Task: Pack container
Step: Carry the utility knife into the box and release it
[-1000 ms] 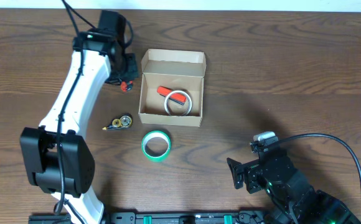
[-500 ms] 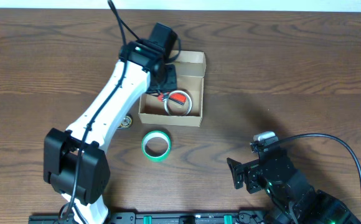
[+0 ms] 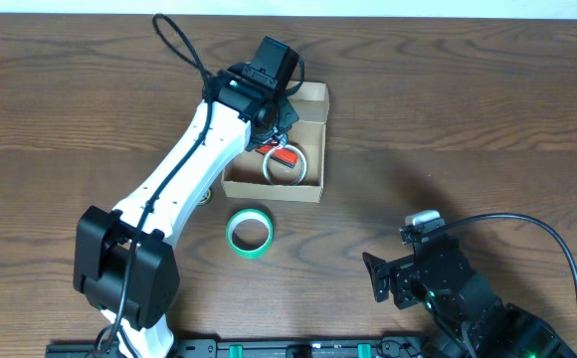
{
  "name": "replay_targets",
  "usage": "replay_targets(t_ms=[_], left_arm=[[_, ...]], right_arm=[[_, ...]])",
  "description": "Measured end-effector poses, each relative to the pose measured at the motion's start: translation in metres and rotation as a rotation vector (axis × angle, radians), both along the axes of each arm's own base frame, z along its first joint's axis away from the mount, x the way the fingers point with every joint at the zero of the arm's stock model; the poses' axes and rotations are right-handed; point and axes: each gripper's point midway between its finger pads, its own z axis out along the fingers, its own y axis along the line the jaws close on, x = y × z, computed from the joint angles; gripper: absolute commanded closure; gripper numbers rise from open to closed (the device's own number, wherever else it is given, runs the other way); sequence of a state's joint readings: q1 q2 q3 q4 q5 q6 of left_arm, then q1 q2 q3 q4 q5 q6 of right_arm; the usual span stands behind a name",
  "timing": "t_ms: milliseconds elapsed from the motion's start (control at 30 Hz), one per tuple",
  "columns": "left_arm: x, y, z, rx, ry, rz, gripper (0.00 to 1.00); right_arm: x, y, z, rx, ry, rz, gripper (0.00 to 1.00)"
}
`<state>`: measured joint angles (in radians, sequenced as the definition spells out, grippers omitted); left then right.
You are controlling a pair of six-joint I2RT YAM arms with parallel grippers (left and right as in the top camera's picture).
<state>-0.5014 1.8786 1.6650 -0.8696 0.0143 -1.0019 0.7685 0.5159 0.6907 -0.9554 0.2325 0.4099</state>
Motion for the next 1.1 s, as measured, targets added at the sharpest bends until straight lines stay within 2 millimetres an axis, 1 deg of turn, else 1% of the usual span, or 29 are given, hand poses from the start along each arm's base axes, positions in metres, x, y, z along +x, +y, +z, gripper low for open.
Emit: replay_targets(t_ms=[167,267,400,533,800,1100], left_arm=[[-0.002,-0.005,-0.005,-0.046,0.04,0.114,0.8],[-0.006,-0.013,-0.015,-0.06,0.075,0.173,0.8],[-0.016,-0.024,-0.035,-0.07,0.147,0.253,0.8],[-0.022,-0.031,-0.047,-0.083,0.191,0.323,0.8],[-0.03,-0.026,-0.056,-0.095,0.26,0.464,0.8],[-0.032,-0.024,-0.076,-0.098,0.313,0.598,0.79]], right_arm=[[0.0,0.0,0.0,0.0,0.0,0.0,0.01],[0.0,0.0,0.0,0.0,0.0,0.0,0.01],[0.0,0.0,0.0,0.0,0.0,0.0,0.01],[0.0,0.0,0.0,0.0,0.0,0.0,0.01],[0.0,0.0,0.0,0.0,0.0,0.0,0.01],[0.0,0.0,0.0,0.0,0.0,0.0,0.01]])
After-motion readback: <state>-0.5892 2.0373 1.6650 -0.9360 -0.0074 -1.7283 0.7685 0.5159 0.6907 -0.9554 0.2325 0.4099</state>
